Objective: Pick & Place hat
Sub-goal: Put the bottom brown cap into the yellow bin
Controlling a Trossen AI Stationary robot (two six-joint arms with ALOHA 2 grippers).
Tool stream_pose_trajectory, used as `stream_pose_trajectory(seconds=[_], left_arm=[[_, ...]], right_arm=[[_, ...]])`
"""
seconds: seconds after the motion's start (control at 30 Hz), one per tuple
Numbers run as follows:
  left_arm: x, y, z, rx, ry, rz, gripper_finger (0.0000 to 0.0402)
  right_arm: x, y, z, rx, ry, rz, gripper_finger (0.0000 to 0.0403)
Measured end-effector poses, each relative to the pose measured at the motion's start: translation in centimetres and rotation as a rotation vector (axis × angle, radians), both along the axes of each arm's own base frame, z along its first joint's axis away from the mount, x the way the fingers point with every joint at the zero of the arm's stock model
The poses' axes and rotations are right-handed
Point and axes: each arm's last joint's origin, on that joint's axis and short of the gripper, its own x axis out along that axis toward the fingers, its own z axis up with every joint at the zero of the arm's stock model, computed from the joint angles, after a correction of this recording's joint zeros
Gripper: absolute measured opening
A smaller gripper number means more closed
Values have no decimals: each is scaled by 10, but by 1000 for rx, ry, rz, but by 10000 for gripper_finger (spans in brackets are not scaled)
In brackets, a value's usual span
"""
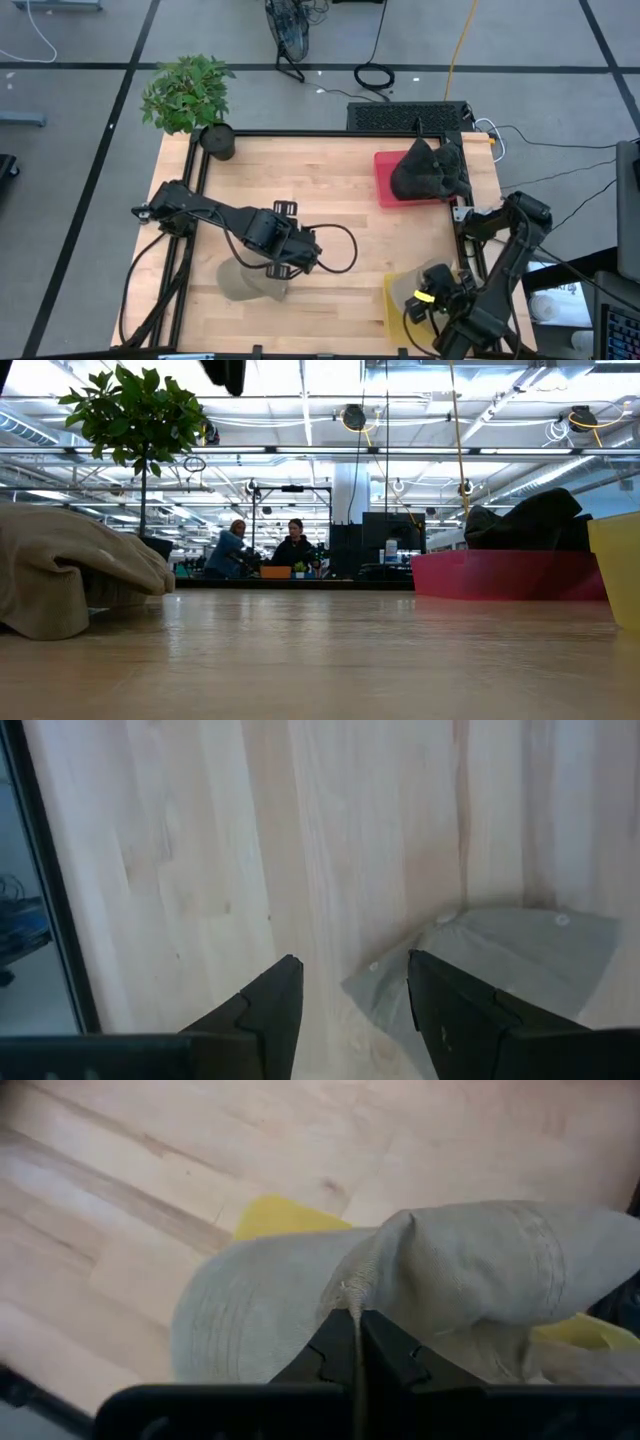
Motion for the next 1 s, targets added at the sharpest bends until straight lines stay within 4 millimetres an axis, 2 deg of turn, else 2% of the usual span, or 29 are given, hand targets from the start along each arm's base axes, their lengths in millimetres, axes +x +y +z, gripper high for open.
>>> stream_pose_trajectory(seconds=[0.3,0.5,0.6,0.83,1.0], left_arm=[[-6,2,-54,60,164,50,184],[-9,3,-81,73,198,66,184],[-7,2,-86,57,173,80,184],[-4,1,-83,37,129,116,184],[-6,2,-82,46,149,123,184]], right_arm=[[-13,13,12,76,19,37,0],[-36,25,11,112,80,96,0],[-42,24,8,93,80,114,0],[-35,13,-12,-41,24,114,0],[-31,11,-18,-58,-9,119,0]])
